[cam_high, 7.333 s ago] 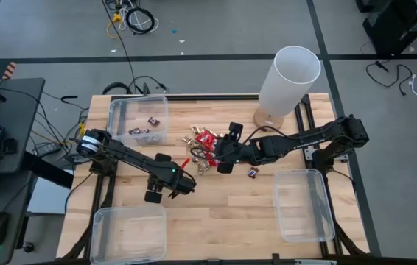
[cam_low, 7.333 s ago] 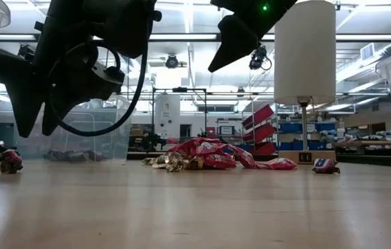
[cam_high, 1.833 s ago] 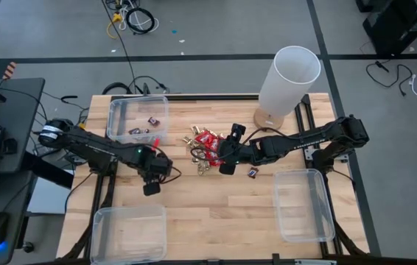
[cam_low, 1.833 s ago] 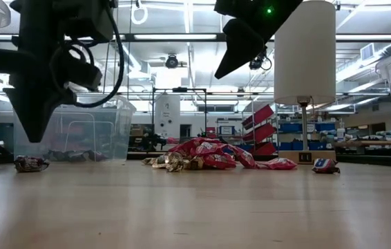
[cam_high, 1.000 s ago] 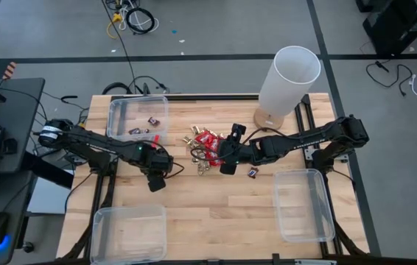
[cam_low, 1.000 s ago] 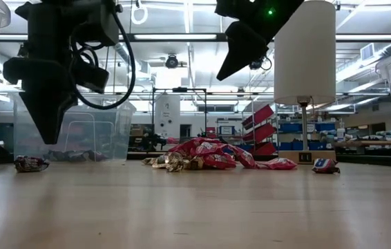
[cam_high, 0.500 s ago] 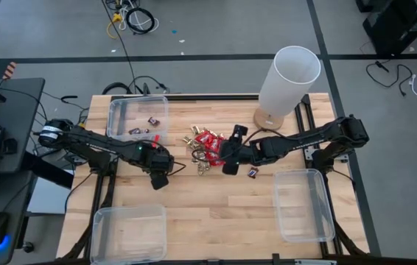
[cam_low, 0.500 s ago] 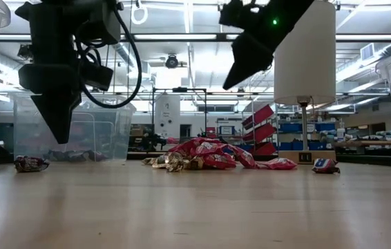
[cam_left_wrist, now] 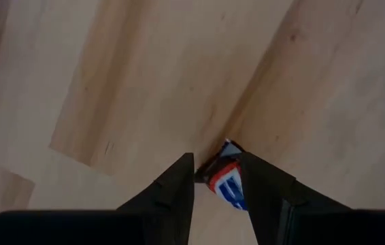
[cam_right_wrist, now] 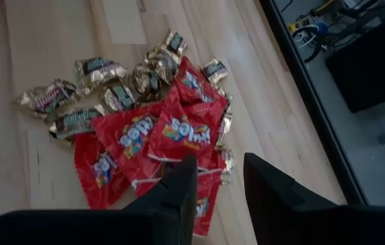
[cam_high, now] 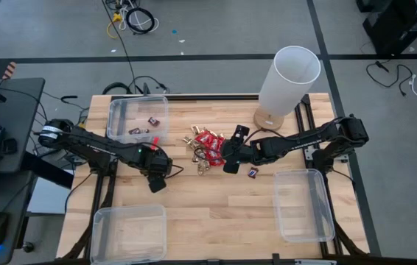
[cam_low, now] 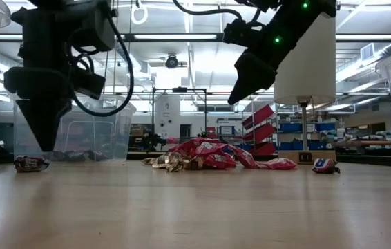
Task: Sort candy
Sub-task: Put the brown chocolate into the top left transparent bin
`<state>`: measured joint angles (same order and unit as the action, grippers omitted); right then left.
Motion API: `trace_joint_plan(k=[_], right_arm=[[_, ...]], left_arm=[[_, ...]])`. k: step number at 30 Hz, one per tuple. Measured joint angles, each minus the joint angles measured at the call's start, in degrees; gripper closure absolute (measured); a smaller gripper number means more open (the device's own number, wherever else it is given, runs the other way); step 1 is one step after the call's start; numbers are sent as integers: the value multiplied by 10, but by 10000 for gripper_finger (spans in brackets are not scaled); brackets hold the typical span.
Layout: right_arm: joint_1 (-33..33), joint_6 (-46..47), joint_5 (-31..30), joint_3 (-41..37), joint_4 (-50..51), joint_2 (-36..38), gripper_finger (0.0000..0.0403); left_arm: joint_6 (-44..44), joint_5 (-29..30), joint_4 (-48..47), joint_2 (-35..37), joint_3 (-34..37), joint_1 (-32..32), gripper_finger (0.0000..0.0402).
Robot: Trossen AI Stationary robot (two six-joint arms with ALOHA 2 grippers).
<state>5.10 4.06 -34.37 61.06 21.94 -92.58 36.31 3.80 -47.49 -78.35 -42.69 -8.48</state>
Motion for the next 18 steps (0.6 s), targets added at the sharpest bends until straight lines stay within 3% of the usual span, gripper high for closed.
trace_joint_plan(k=[18], right_arm=[[0, -24, 0, -2, -31, 0, 295]], left_arm=[[-13, 7, 25, 0, 13, -18, 279]])
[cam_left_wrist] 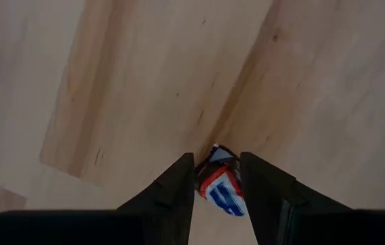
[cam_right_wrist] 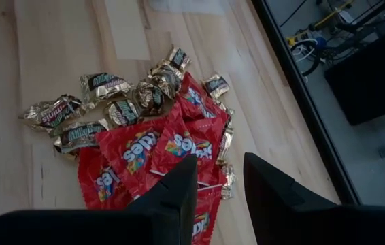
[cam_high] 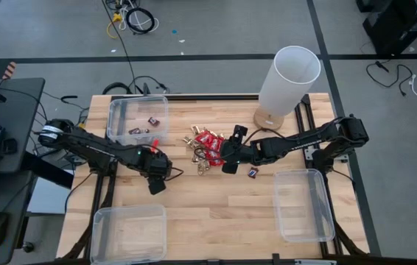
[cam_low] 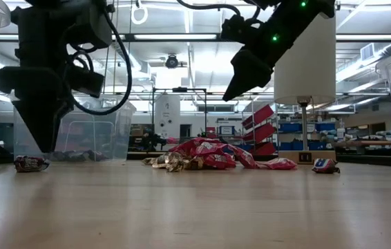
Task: Sort candy
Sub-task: Put the brown chocolate into the top left transparent bin
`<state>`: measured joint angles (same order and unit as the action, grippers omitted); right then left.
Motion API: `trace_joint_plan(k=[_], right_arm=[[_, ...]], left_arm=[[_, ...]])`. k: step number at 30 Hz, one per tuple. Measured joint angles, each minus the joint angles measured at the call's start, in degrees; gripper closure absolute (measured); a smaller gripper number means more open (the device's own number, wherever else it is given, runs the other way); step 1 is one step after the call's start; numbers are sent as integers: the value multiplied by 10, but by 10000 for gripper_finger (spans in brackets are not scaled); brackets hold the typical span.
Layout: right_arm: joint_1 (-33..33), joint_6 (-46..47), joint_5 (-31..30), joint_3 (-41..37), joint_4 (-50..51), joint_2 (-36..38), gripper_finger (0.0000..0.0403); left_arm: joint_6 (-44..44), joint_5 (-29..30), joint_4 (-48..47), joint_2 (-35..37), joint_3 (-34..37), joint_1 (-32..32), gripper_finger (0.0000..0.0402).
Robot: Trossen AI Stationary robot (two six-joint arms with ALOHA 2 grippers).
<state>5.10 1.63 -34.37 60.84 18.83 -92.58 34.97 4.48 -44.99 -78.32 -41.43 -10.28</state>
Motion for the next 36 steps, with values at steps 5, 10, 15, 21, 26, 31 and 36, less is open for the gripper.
trace_joint_plan(k=[5, 10, 15, 21, 26, 31, 36], right_arm=[[0, -3, 0, 0, -1, 0, 295], [0, -3, 0, 0, -2, 0, 295], [0, -3, 0, 0, -5, 0, 295], [0, -3, 0, 0, -8, 0, 295], [0, -3, 0, 0, -8, 0, 295], [0, -3, 0, 0, -12, 0, 295], [0, -3, 0, 0, -12, 0, 295]], left_arm=[[-1, 0, 6, 0, 19, 0, 279], [-1, -8, 19, 0, 37, 0, 279], [-6, -8, 15, 0, 43, 0, 280], [-19, -3, -9, 0, 33, 2, 280], [-68, 2, -61, 0, 1, 1, 280], [-209, -1, -69, 0, -5, -15, 280], [-318, -4, -54, 0, -5, -23, 280]])
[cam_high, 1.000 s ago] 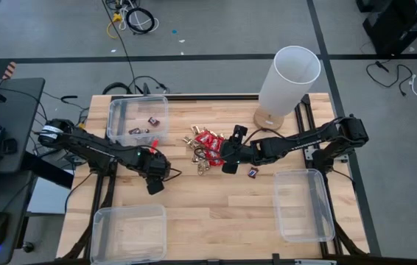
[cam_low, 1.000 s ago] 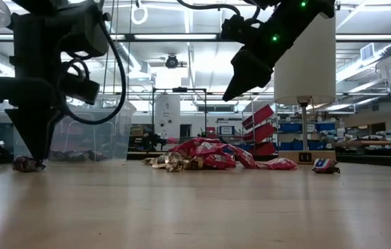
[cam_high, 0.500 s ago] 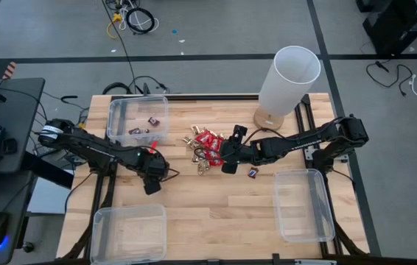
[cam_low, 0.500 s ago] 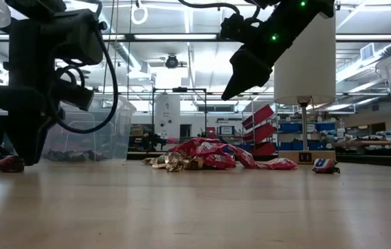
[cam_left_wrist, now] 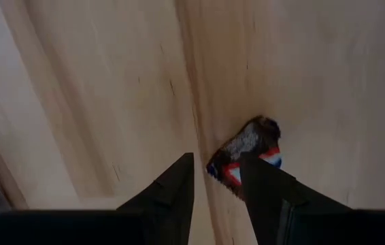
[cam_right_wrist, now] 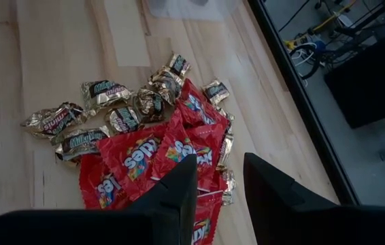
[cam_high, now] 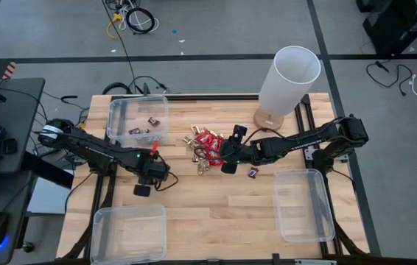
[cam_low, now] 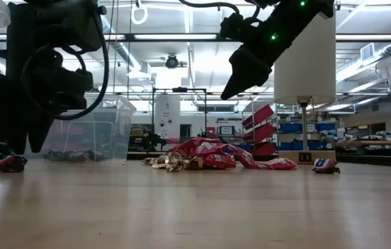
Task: Sort candy
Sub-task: Put the brown chocolate into the top left transparent bin
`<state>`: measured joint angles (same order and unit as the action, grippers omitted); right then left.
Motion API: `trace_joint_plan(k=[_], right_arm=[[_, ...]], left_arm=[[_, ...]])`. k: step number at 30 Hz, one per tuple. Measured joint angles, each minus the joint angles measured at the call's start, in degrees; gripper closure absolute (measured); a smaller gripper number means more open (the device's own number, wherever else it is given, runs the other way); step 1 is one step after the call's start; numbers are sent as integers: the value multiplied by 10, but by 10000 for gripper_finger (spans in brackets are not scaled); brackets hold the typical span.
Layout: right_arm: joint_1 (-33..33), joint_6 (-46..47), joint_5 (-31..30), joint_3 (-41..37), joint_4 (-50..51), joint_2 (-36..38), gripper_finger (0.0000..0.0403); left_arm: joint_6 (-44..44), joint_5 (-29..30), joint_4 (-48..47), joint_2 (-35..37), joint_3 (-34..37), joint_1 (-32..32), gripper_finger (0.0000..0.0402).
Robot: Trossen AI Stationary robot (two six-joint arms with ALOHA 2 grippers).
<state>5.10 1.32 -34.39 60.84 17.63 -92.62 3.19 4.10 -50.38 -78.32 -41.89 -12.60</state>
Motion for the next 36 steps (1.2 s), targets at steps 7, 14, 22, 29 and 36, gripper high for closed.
trace_joint_plan(k=[7, 14, 22, 29, 36], right_arm=[[0, -4, 0, 0, 0, 0, 295], [0, -4, 0, 0, 0, 0, 295], [0, -10, 0, 0, 0, 0, 295], [0, -9, 0, 0, 0, 0, 295], [0, -9, 0, 0, 0, 0, 295]], left_arm=[[-28, -28, 0, 0, 0, 1, 280], [-29, -52, 11, 0, 5, 0, 280], [-12, -15, 32, 0, 11, -5, 280], [-5, -6, 31, 0, 11, -6, 298], [0, 7, 29, 0, 11, -6, 374]])
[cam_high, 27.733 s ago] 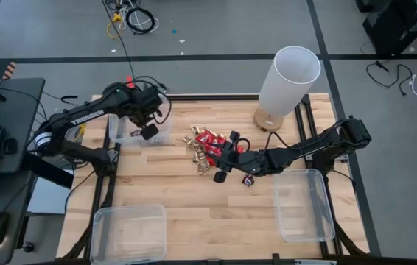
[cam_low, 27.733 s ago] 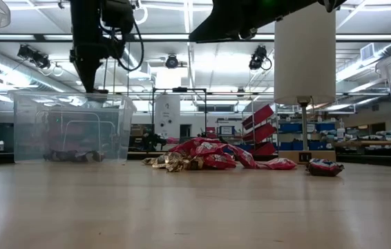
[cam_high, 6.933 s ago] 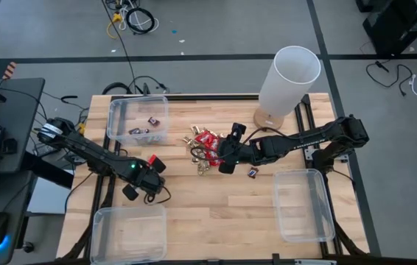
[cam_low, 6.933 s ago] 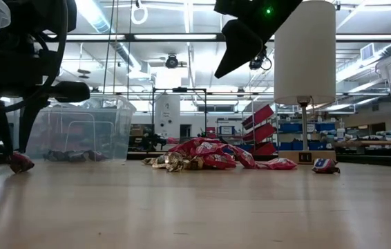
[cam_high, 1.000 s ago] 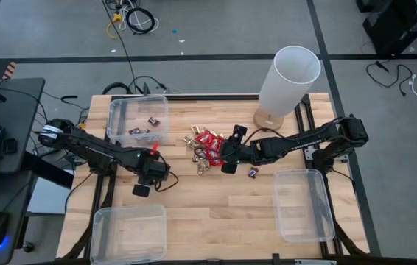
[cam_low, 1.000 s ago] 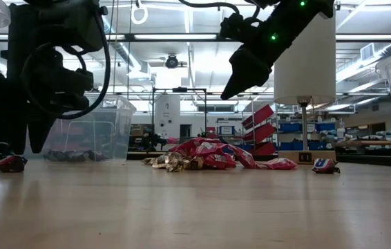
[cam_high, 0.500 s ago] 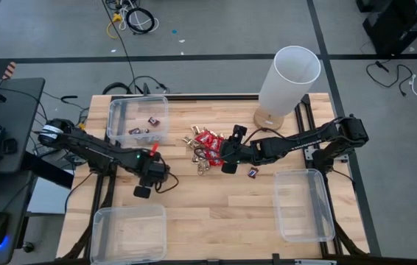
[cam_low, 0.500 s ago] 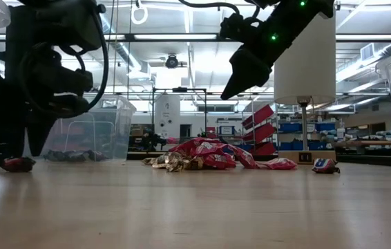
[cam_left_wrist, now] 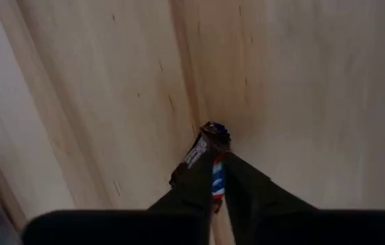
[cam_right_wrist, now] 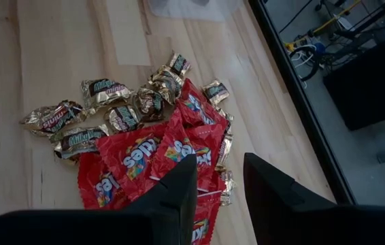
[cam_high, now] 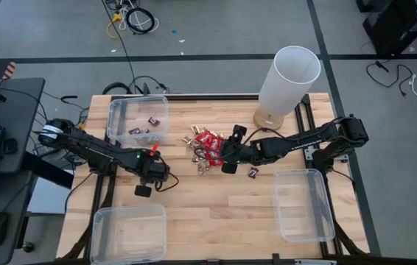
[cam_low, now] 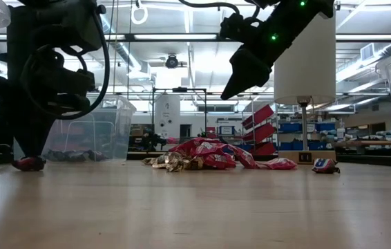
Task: Sort candy
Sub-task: Put the brown chocolate into the top left transparent bin
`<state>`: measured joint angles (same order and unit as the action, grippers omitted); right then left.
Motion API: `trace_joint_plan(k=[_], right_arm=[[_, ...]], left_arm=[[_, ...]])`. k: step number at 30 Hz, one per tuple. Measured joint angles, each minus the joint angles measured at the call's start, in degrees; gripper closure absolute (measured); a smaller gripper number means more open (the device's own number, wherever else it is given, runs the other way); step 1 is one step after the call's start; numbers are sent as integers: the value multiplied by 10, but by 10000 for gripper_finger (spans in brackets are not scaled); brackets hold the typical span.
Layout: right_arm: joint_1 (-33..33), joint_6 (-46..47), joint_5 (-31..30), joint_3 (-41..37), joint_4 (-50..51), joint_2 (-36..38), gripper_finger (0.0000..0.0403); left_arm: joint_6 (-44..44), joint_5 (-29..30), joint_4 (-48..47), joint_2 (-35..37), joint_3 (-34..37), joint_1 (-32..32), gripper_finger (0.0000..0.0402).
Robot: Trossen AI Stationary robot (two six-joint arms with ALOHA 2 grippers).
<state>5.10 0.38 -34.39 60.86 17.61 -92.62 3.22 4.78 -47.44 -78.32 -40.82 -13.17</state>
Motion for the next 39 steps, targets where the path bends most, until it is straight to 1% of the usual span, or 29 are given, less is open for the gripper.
trace_joint_plan(k=[1, 3, 11, 12, 16, 18, 23, 25, 27, 30, 36, 39], right_arm=[[0, 0, 0, 0, 0, 0, 295], [0, 0, 0, 0, 0, 0, 295], [0, -1, 0, 0, -4, 0, 295], [0, -1, 0, 0, -4, 0, 295], [0, -1, 0, 0, -4, 0, 295], [0, -1, 0, 0, -4, 0, 295], [0, -1, 0, 0, -4, 0, 295], [0, 0, 0, 0, -5, 0, 295], [0, 0, 0, 0, -6, 0, 295], [0, -1, 0, 0, -11, 0, 295], [0, -1, 0, 0, -13, 0, 295], [0, -1, 0, 0, -13, 0, 295]], left_arm=[[0, 0, 0, 0, 0, 0, 386], [0, 0, 1, 0, 0, 0, 396], [0, 1, 4, 0, 0, 0, 400], [0, 5, 4, 0, 0, 0, 400], [4, 77, 7, 11, -3, 0, 400], [5, 95, 17, 19, -3, 1, 401], [18, 94, 18, 38, -4, 0, 401], [23, 86, 3, 41, -4, 0, 399], [36, 78, -25, 42, -4, -1, 390], [39, 73, -18, 40, -4, -1, 363], [46, 70, -15, 39, -3, -1, 286], [46, 54, -7, 38, 0, -1, 253]])
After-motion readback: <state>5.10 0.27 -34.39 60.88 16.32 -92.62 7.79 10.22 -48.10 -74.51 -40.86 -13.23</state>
